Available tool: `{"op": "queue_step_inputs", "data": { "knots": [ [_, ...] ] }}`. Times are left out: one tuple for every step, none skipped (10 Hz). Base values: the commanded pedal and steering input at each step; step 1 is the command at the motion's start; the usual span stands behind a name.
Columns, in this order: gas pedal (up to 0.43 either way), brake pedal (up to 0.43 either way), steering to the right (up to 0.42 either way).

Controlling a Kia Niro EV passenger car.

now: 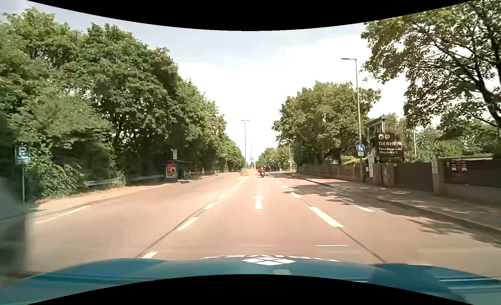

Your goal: Follow the waypoints while adhering to traffic rules and regulations

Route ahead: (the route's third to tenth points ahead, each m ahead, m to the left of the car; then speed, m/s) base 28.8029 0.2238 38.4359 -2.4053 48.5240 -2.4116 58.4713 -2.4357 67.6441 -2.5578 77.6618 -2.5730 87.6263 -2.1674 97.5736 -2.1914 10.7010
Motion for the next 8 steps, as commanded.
{"op": "queue_step_inputs", "data": {
  "knots": [
    [0.0, 0.14, -0.001],
    [0.0, 0.146, -0.001],
    [0.0, 0.146, -0.001],
    [0.0, 0.14, -0.001],
    [0.0, 0.146, -0.001],
    [0.0, 0.14, -0.001],
    [0.0, 0.134, -0.001],
    [0.0, 0.128, 0.0]
  ]
}}
